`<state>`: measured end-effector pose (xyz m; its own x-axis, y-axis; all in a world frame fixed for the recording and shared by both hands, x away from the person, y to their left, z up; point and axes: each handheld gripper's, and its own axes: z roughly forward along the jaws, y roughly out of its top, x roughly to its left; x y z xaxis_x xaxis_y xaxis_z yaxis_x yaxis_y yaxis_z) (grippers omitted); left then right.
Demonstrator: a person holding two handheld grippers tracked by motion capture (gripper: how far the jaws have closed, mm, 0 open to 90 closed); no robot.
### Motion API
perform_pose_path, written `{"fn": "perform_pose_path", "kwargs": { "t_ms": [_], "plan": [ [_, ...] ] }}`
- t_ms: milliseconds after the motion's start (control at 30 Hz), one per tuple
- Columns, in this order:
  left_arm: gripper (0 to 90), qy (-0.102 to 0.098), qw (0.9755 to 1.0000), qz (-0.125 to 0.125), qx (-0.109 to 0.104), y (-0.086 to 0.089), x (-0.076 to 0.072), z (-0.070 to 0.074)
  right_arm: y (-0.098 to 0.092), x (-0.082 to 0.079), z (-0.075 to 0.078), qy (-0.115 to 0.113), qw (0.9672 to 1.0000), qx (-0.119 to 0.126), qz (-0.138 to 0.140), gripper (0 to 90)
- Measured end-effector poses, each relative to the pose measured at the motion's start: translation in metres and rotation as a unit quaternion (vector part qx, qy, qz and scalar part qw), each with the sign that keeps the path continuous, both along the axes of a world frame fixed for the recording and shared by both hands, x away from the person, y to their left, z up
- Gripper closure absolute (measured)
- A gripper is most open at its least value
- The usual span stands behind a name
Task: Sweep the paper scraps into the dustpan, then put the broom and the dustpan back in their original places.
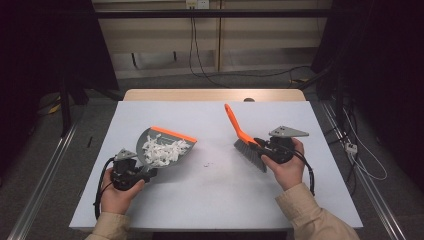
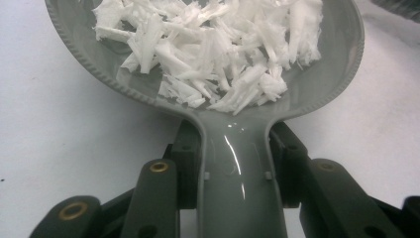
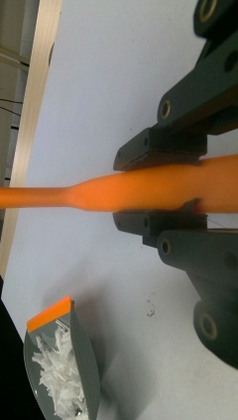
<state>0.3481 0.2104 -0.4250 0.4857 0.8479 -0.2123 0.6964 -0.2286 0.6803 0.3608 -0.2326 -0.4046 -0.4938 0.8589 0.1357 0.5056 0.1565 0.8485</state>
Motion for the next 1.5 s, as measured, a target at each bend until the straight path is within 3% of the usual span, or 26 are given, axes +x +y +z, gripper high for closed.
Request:
{"fn": "perform_pose_path", "kwargs": {
  "t_ms": [433, 700, 833, 967, 1333, 1500],
  "plan": [
    [63.2, 0.012, 0.9995, 0.030, -0.002, 0.003, 0.005, -0.003, -0.026, -0.005, 0.004, -0.006, 0.9997, 0.003, -0.025, 71.7],
    [63.2, 0.021, 0.9982, 0.056, 0.007, 0.000, 0.010, -0.006, -0.053, -0.007, -0.001, -0.003, 0.9983, 0.004, -0.058, 71.7],
    [63.3, 0.026, 0.9971, 0.069, 0.015, -0.003, 0.013, -0.008, -0.069, -0.010, -0.002, -0.008, 0.9964, -0.008, -0.084, 71.7],
    [63.3, 0.027, 0.9961, 0.081, 0.020, -0.004, 0.017, -0.010, -0.089, -0.013, -0.003, -0.006, 0.9939, 0.001, -0.110, 71.7],
    [63.3, 0.029, 0.9945, 0.099, 0.021, -0.006, 0.028, -0.015, -0.115, -0.025, -0.007, -0.014, 0.9894, -0.020, -0.143, 71.7],
    [63.2, 0.031, 0.9932, 0.111, 0.021, -0.005, 0.031, -0.016, -0.125, -0.031, -0.006, -0.025, 0.9860, -0.043, -0.159, 71.7]
  ]
}}
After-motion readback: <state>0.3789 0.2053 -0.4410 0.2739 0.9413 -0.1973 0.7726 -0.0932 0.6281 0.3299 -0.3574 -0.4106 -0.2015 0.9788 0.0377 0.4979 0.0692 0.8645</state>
